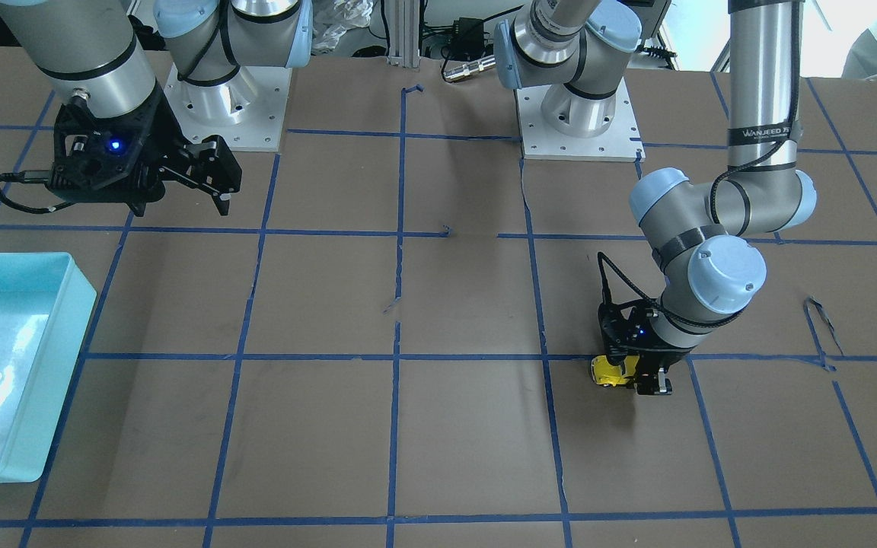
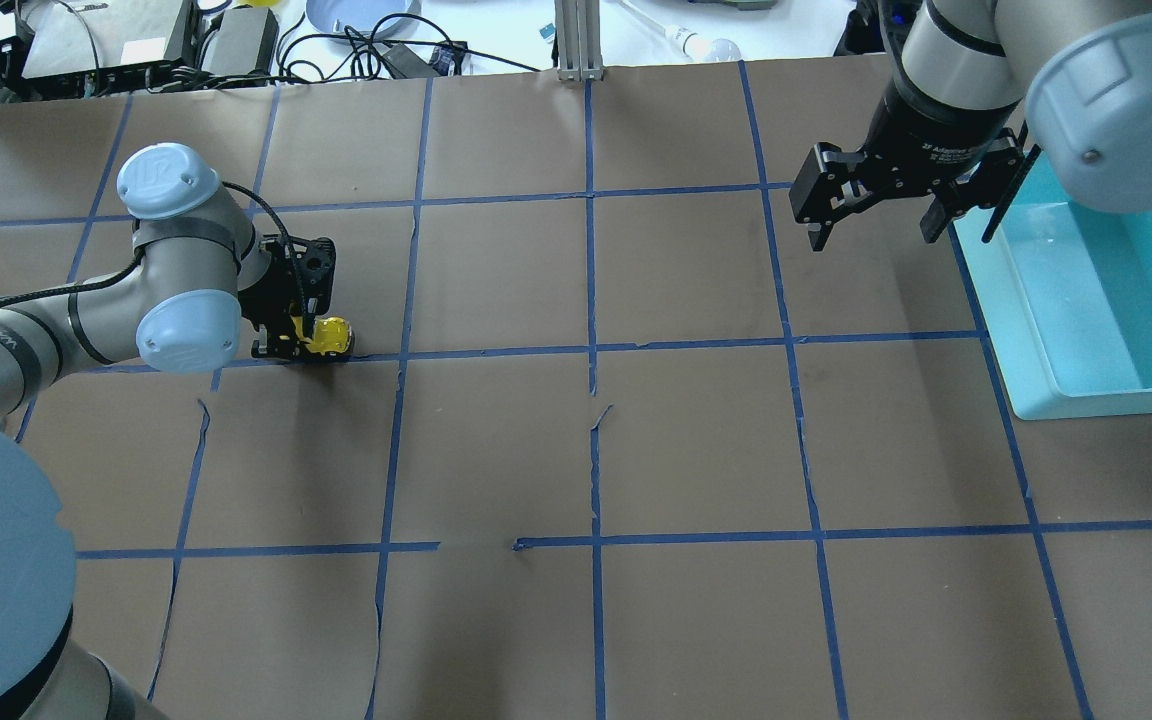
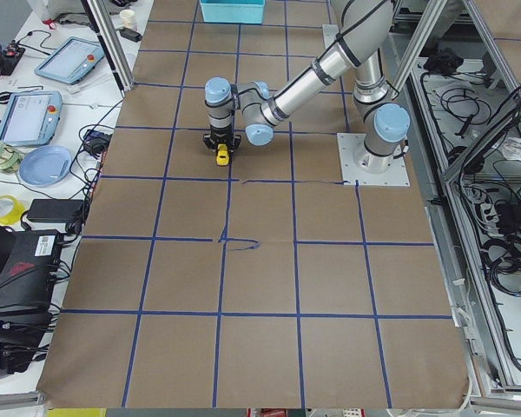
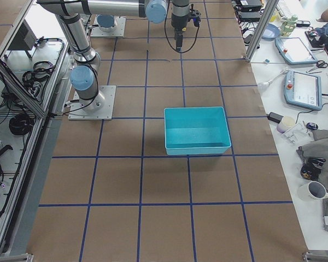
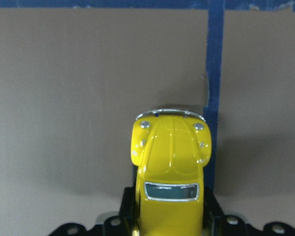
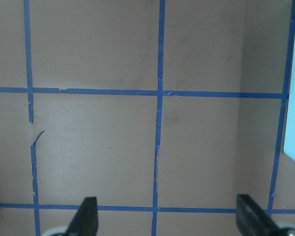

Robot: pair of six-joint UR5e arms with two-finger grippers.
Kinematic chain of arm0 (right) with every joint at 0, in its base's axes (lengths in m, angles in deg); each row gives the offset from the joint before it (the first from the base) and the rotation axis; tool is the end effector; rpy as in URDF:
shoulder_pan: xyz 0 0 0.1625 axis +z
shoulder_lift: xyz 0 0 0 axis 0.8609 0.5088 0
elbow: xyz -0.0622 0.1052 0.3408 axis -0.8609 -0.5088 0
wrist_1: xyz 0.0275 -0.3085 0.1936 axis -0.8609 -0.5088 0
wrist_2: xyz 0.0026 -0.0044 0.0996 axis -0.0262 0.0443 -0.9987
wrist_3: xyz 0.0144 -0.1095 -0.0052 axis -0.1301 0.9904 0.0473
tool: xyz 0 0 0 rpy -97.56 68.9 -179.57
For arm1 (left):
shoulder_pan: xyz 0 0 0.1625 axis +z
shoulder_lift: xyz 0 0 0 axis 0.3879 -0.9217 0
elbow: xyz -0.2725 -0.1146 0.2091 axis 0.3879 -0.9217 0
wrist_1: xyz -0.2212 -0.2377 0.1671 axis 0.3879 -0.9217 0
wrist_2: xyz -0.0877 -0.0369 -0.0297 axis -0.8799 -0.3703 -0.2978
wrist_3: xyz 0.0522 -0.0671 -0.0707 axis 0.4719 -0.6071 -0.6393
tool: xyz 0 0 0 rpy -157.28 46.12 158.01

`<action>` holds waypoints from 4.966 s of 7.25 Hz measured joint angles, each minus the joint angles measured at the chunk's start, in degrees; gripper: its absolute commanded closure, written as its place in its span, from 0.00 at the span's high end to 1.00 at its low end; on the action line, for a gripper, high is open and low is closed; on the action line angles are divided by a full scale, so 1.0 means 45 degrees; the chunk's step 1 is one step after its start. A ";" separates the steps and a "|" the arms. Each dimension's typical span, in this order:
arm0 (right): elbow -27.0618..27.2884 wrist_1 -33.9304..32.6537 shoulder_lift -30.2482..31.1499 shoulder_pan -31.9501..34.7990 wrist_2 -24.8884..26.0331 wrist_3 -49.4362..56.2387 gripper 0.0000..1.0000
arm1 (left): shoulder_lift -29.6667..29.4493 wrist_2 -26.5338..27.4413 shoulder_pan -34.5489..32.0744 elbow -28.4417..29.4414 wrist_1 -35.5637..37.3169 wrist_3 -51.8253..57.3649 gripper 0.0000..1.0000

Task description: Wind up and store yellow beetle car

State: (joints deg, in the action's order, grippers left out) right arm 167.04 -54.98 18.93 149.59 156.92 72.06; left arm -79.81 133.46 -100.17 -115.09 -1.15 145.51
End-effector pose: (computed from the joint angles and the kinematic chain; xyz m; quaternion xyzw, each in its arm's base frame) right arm 0.1347 -0.4437 0.3969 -0.0175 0.9998 0.0016 0.0001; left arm -0.0181 -0.5152 0.1446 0.7050 0.7090 0.0045 0.0160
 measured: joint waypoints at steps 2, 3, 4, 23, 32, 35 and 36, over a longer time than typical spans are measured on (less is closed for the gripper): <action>0.0006 0.0001 0.0001 0.0000 0.0001 0.0001 1.00 | -0.0022 -0.0032 0.0579 -0.0008 0.0019 0.0572 0.38; 0.0013 0.0000 0.0001 0.0000 0.0001 0.0001 1.00 | -0.0028 -0.0044 0.0818 -0.0007 0.0028 0.0850 0.38; 0.0013 0.0000 0.0001 0.0000 0.0001 0.0001 1.00 | -0.0029 -0.0044 0.1021 0.0005 0.0035 0.1151 0.38; 0.0250 -0.0022 0.0154 0.0014 0.0000 -0.0013 1.00 | 0.1495 -0.0046 0.0171 0.1422 -0.2268 -0.2054 1.00; 0.0688 -0.1428 -0.0527 0.0191 -0.0044 0.4904 1.00 | 0.3484 0.0350 -0.3683 0.5223 -0.7302 -1.9933 1.00; 0.1446 -0.3494 -0.1589 0.0608 0.0044 1.0106 1.00 | 0.4779 0.0499 -0.3445 0.5184 -0.8425 -2.1380 1.00; 0.1601 -0.4453 -0.2108 0.1177 0.0079 1.0916 1.00 | 0.5097 0.0454 -0.3412 0.5072 -0.8563 -2.1553 1.00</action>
State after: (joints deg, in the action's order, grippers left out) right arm 174.24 -75.01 9.45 154.89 157.27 121.18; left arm -56.88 135.51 -115.52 -92.27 -39.68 48.52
